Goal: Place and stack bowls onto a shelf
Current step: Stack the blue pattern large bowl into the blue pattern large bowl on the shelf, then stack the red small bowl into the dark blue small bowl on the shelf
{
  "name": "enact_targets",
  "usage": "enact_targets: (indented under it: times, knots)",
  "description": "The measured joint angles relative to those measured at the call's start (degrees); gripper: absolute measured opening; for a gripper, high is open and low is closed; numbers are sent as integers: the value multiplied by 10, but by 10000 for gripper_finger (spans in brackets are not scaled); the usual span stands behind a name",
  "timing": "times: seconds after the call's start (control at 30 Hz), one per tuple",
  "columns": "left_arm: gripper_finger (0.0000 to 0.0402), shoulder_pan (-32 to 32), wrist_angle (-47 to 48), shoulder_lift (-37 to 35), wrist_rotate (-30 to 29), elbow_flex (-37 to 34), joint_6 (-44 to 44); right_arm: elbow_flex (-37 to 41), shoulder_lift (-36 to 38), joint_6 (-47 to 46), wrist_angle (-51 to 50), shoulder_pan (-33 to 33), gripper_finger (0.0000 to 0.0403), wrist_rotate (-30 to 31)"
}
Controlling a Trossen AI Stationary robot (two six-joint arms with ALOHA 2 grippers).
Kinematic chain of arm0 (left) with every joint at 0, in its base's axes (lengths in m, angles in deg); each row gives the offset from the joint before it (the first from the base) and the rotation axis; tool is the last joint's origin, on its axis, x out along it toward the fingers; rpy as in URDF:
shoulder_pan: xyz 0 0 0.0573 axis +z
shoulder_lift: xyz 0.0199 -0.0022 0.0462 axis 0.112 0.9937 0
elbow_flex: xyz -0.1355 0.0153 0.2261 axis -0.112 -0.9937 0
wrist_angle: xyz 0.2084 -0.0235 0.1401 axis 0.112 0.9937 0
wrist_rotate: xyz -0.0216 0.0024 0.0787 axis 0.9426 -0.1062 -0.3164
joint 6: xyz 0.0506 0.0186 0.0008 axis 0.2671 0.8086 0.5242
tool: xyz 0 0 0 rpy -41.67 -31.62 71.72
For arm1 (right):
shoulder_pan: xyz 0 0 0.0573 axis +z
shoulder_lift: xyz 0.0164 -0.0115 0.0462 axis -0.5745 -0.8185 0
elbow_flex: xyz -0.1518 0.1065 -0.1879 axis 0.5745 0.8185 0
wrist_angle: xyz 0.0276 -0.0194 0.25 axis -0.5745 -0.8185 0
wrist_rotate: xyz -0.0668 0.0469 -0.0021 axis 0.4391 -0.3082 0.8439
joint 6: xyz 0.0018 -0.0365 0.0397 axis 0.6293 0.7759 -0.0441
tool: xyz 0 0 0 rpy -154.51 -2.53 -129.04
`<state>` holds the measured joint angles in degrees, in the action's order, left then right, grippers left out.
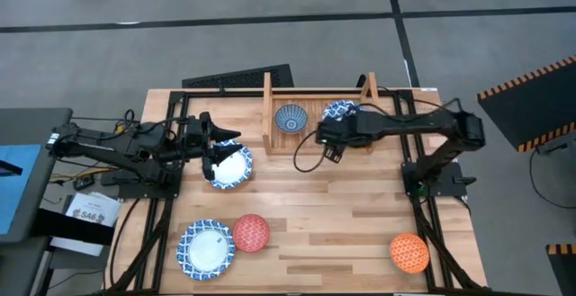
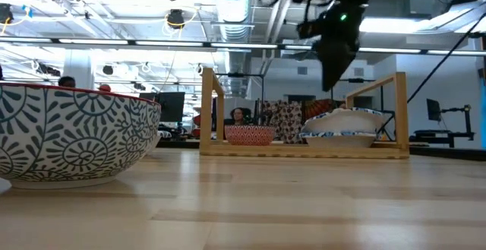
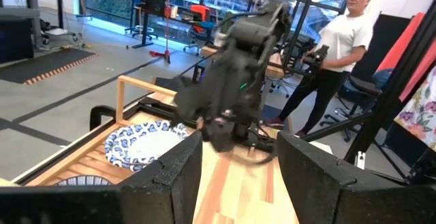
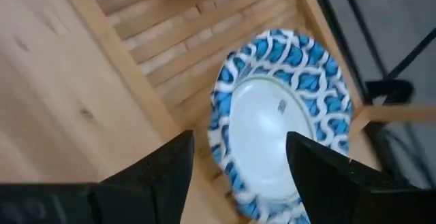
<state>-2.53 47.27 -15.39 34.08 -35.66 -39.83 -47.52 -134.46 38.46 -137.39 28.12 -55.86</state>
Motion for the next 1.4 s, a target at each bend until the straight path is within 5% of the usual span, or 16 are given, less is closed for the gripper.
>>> enact_targets:
  times: [0.17,0.4,1.07,1.4]
  knots:
    - [174,0,6,0,-9,0,0,66,57,-119,-30,13,209,-7]
    - [174,0,6,0,-10,0,0,123,73,-231,-13,12,20,-26]
    - [174,0,6,0,-25,0,0,121,-11,-250,3,-19,18,-11]
    - [174,0,8,0,-23,0,0,88,95,-212,0,55,23,-17]
